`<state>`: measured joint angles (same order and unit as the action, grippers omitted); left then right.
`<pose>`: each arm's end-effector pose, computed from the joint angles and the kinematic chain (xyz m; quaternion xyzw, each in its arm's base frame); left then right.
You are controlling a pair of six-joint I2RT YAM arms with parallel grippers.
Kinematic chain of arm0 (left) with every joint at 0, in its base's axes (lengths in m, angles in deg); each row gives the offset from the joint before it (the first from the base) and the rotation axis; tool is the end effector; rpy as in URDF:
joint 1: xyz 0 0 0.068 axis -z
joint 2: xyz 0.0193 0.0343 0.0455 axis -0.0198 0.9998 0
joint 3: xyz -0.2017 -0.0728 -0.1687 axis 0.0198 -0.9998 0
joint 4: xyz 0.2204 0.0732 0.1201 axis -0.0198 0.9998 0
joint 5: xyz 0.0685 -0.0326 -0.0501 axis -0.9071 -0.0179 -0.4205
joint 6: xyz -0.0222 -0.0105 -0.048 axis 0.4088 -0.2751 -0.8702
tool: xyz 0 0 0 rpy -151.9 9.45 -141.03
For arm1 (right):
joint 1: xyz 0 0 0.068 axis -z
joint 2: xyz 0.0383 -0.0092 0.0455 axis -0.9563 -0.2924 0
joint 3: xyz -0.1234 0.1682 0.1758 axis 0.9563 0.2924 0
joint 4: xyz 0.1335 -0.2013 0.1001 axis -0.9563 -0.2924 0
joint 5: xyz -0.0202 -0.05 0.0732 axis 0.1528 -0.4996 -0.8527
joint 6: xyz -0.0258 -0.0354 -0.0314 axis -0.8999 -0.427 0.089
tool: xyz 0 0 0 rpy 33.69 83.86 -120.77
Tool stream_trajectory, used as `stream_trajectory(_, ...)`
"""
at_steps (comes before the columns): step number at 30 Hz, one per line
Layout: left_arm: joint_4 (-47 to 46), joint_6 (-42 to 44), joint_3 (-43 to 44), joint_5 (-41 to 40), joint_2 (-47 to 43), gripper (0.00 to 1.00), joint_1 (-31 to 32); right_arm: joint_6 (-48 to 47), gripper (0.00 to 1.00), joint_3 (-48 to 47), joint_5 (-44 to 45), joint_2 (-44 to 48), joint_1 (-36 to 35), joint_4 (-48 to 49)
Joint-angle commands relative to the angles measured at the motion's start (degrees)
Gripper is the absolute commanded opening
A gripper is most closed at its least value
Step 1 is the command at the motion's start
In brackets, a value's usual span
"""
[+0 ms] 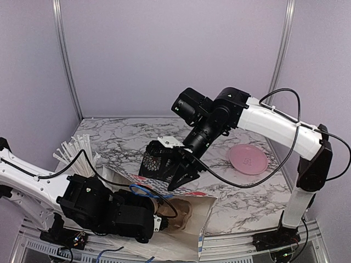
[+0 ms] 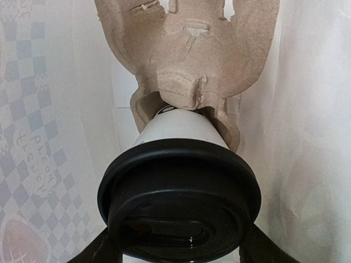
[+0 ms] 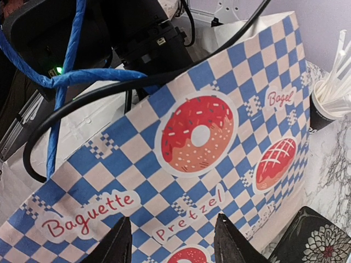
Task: Pack the takeout coffee
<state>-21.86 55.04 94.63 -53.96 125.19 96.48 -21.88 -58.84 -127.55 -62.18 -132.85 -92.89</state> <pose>-0.0045 -0.2804 0.2692 0.7483 0.5665 0.1598 0.3058 0.1594 0.3265 0.3675 -0.7802 0.4445 0.4082 0.1644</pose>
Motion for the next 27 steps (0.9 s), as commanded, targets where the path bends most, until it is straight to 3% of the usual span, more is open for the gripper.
stream_trajectory(1, -1.1, 1.2, 2.0, 1.2, -2.1, 0.27, 0.1, 0.1, 0.49, -3.1, 0.3, -0.2, 2.0, -1.4)
stream_trajectory(13, -2.0, 0.1, 0.8, 8.0, -1.3, 0.26, -1.5, -1.2, 0.5, -0.4, 1.6, 1.0, 3.8, -1.6)
stream_trajectory(27, -2.0, 0.3, 3.0, 9.4, 3.8, 0.25, -4.0, -2.9, 0.5, 3.2, -0.9, 1.8, 10.1, -0.7)
